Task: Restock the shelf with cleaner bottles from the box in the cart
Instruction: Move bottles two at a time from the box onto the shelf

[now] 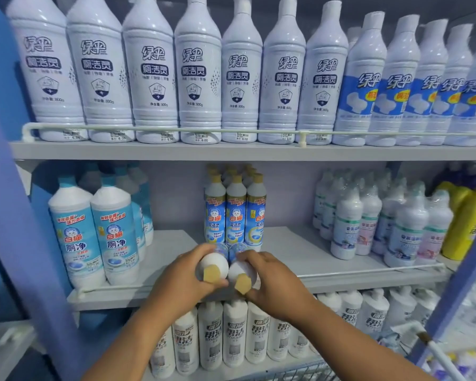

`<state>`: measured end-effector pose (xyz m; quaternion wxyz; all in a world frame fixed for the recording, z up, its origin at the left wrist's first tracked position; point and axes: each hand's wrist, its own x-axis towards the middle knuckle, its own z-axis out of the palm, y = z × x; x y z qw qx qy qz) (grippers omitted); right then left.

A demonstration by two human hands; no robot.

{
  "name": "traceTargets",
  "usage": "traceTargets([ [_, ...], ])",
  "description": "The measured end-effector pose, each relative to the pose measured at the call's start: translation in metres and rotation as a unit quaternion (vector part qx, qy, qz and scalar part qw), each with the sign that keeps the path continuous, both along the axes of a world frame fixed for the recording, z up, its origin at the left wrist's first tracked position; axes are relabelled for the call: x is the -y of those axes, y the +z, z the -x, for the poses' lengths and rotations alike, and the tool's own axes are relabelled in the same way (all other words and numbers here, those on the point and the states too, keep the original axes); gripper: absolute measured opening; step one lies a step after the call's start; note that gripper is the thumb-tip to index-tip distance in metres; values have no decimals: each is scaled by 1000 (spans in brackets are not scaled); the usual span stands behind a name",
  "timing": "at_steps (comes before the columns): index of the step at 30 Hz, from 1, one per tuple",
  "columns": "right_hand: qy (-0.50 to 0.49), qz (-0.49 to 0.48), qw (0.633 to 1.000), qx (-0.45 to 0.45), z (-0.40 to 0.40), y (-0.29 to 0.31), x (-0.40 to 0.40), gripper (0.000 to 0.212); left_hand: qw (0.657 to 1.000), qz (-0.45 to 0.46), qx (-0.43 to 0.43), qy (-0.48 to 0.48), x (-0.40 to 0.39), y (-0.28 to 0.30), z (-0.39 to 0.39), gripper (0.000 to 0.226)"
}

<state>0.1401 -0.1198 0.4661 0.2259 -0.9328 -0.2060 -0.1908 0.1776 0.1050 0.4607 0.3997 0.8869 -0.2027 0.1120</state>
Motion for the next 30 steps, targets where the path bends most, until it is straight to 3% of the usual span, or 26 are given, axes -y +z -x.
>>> traceTargets([
  [8, -70, -113, 986, -101, -48, 85, -8, 29, 995, 70, -57, 45, 15, 72, -49, 39],
  [11, -88, -162, 974, -131, -74, 97, -10, 22, 993, 74, -76, 52, 27, 82, -72, 43],
  [15, -116, -183, 966, -140, -105, 95, -14, 37, 989, 78, -87, 93, 39, 74, -101, 55],
  [18, -151, -141, 968, -140, -121, 96, -18, 43, 985, 97, -68, 128, 45, 60, -114, 57],
  [21, -177, -124, 967, -133, -134, 100, -17, 43, 987, 80, -41, 134, 50, 36, -118, 44],
  [26, -191, -170, 960, -112, -146, 89, -10, 35, 984, 53, 12, 170, 56, 5, -123, 68],
  [30, -182, -226, 954, -74, -143, 76, -20, 32, 981, 120, 19, 153, 56, -1, -123, 68],
])
